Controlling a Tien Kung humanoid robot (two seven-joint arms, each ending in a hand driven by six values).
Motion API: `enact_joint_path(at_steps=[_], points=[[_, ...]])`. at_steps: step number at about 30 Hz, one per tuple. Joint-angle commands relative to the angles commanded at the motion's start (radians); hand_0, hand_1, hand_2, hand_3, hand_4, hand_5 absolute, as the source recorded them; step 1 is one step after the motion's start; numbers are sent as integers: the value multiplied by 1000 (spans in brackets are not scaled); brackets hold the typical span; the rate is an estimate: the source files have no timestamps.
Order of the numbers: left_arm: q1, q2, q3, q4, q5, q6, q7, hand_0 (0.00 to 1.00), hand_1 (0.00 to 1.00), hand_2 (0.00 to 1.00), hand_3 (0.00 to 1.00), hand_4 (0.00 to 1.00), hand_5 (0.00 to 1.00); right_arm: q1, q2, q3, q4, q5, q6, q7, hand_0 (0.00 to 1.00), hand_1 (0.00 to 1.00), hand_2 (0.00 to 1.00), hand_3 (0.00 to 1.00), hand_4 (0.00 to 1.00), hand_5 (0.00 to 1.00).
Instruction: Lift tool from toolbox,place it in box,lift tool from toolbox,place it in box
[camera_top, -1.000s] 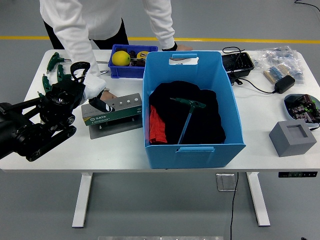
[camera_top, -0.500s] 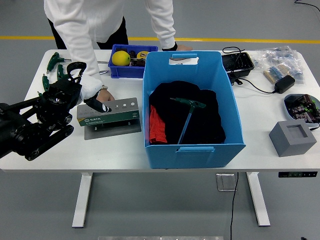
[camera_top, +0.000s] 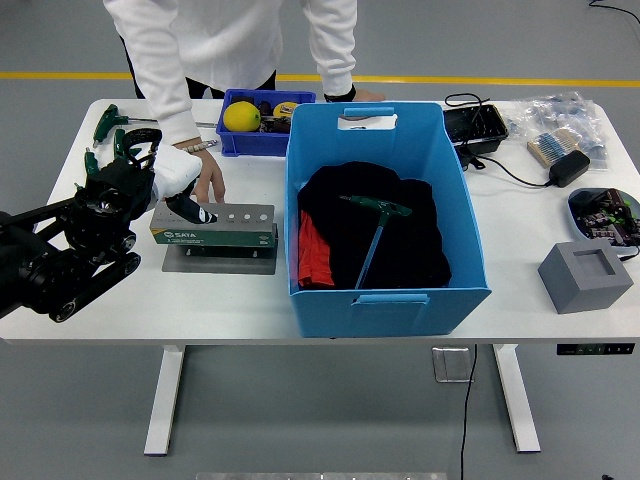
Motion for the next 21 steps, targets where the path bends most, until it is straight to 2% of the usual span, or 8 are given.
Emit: enact_joint_path(at_steps=[1, 6, 7, 12, 13, 18, 19, 21], points=[[2, 0, 2, 5, 1, 14, -7, 276, 93, 113, 130, 950, 440, -1, 0, 1, 0, -1, 0, 0, 669, 654, 731, 573, 771, 715], [7, -1, 6, 25, 4, 72, -35, 276, 93, 113, 130, 950, 440, -3, 2, 4, 0, -5, -2, -2, 669, 654, 731, 573, 771, 715], [8, -1, 7, 28, 3, 82, -40, 188, 59, 84, 103, 904, 358, -4, 2, 5, 0, -6, -2, -2, 669, 654, 731, 574, 771, 714], [9, -2, 2, 44, 3, 140, -74, 188, 59, 84, 103, 904, 358, -6, 3, 8, 0, -10, -2, -3, 669, 654, 731, 574, 771, 714], [9, -2, 0, 48, 3, 155, -84, 176, 19, 48, 72, 848, 335, -6, 3, 8, 0, -11, -3, -3, 670, 654, 731, 575, 772, 714], [13, -2, -7, 54, -2, 211, -125, 176, 19, 48, 72, 848, 335, -9, 4, 10, 0, -11, -3, -4, 670, 654, 731, 575, 772, 714], [13, -2, -8, 54, -3, 219, -131, 165, 9, 34, 58, 814, 358, -9, 4, 10, 0, -11, -4, -4, 670, 654, 732, 575, 771, 717], [13, -3, -12, 54, -7, 239, -147, 165, 9, 34, 58, 814, 358, -9, 4, 10, 1, -12, -3, -4, 670, 654, 732, 575, 771, 717]])
